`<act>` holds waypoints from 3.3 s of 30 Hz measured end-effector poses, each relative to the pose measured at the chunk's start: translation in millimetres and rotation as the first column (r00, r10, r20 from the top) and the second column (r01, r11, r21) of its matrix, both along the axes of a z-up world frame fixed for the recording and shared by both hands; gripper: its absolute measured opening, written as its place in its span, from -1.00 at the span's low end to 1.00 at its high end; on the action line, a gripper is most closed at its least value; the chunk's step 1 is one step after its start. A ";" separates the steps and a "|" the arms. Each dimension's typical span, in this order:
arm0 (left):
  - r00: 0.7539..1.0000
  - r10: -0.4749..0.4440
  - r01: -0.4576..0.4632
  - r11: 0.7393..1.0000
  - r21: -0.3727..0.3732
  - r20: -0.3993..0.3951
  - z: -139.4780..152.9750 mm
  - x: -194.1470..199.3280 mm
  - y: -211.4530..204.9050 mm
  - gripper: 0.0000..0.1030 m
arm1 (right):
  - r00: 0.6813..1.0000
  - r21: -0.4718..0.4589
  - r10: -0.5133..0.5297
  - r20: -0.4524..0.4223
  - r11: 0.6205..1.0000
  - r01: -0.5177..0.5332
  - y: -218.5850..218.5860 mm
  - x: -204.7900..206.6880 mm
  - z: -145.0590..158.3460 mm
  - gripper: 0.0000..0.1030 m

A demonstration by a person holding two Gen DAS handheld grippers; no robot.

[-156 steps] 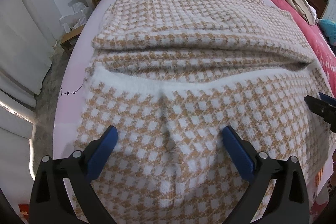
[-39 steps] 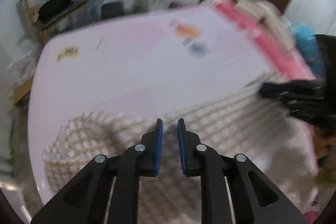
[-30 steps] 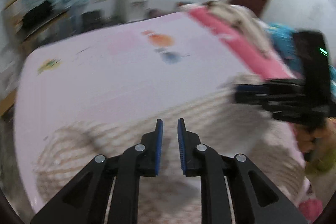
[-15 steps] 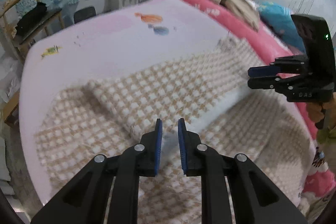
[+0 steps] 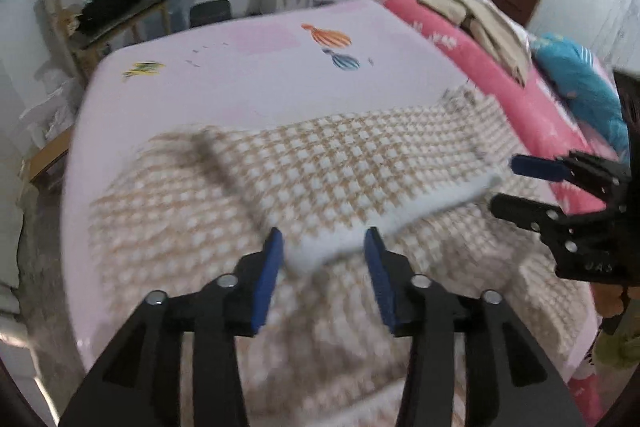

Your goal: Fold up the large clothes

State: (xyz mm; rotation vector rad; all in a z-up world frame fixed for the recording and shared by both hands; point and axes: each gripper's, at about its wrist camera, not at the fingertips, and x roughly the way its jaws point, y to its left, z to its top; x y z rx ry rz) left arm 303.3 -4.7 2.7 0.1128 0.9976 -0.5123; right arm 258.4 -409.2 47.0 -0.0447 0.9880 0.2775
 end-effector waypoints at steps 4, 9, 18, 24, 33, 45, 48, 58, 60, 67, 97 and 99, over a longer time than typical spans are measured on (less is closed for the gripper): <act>0.998 0.058 -0.056 0.997 -0.052 0.026 20.6 -37.1 34.6 -0.01 | 1.000 0.088 0.007 0.000 0.996 -0.007 -5.6 -46.2 6.6 0.32; 0.987 0.150 -0.143 0.983 -0.115 0.057 24.3 -92.8 78.6 0.06 | 0.999 0.138 0.038 0.023 0.990 -0.040 4.8 -102.1 2.0 0.36; 0.961 0.269 -0.264 0.962 -0.073 0.065 -13.2 -150.5 120.6 0.06 | 0.998 0.118 0.046 -0.038 0.992 -0.041 21.6 -154.0 -42.3 0.36; 0.953 0.289 -0.285 0.957 -0.058 0.094 -29.3 -139.3 129.3 -0.09 | 0.997 0.138 0.015 -0.075 0.990 -0.005 19.5 -149.3 -52.3 0.38; 0.961 0.277 -0.276 0.959 -0.064 0.012 -54.4 -110.8 136.1 -0.36 | 0.996 0.137 0.004 -0.086 0.991 0.008 19.4 -147.1 -54.0 0.40; 0.983 0.177 -0.184 0.966 -0.184 -0.055 -55.0 -98.0 141.8 -0.36 | 0.996 0.128 0.000 -0.094 0.992 0.012 18.7 -145.6 -56.8 0.42; 0.976 0.200 -0.215 0.953 -0.215 -0.092 -60.7 -87.5 145.8 -0.36 | 0.996 0.126 -0.001 -0.093 0.992 0.012 18.0 -145.8 -57.1 0.42; 0.979 0.121 -0.154 0.965 -0.211 -0.163 -57.2 -98.3 147.8 -0.36 | 0.996 0.130 -0.001 -0.092 0.991 0.013 18.2 -146.1 -57.3 0.43; 0.977 0.126 -0.156 0.973 -0.170 -0.174 -61.1 -104.8 147.5 -0.36 | 0.996 0.134 0.002 -0.092 0.991 0.011 17.1 -146.2 -57.0 0.44; 0.984 0.109 -0.146 0.951 -0.274 -0.144 -55.3 -104.8 145.9 -0.36 | 0.996 0.137 0.006 -0.089 0.991 0.007 15.2 -146.7 -57.1 0.45; 0.979 0.203 -0.204 0.971 0.128 0.024 -60.2 -116.0 94.8 -0.37 | 0.973 0.163 -0.230 -0.010 0.960 0.229 -106.0 -83.8 -40.7 -0.31; 0.980 0.200 -0.201 0.971 0.129 0.024 -60.4 -115.3 95.1 -0.37 | 0.971 0.153 -0.237 -0.024 0.959 0.238 -108.0 -79.0 -46.1 -0.34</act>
